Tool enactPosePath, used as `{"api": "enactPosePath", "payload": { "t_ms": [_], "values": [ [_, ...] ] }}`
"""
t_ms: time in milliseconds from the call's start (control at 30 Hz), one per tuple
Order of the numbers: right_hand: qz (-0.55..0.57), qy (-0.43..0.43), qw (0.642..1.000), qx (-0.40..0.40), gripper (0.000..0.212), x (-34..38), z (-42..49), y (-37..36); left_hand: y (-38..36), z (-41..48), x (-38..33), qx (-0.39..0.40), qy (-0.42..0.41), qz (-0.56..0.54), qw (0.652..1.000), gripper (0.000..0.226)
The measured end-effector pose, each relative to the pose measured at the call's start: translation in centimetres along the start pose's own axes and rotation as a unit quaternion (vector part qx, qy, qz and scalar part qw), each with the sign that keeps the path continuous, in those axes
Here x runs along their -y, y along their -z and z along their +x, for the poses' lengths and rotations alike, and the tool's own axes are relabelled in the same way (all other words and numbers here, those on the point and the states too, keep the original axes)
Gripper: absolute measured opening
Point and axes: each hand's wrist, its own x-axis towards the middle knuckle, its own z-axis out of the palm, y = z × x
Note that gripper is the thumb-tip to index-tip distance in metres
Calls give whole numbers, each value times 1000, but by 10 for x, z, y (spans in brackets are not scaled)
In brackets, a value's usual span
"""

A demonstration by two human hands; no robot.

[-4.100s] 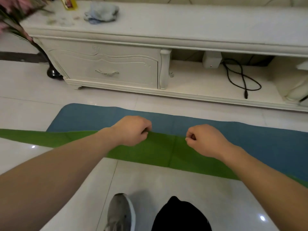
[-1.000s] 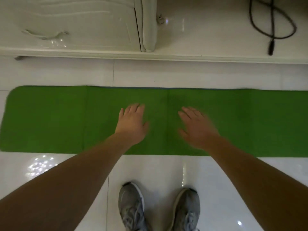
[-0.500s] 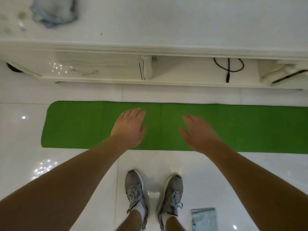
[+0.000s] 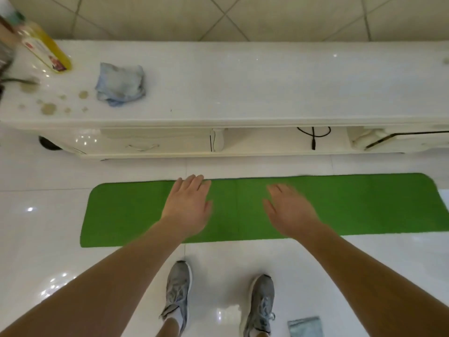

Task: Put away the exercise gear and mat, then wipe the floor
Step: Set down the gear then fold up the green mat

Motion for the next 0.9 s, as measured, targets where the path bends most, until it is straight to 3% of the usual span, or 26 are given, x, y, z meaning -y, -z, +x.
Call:
{"api": "enactPosePath", "payload": {
  "t_ms": [333,900],
  "values": [
    [31,-89,995,-24,44,78,-2,-17,26,3,86,49,-86,62,993,56],
    [72,-253,961,-84,51,111,-124,-65,18,-30,57,58,-272,108,954,57]
  ]
}}
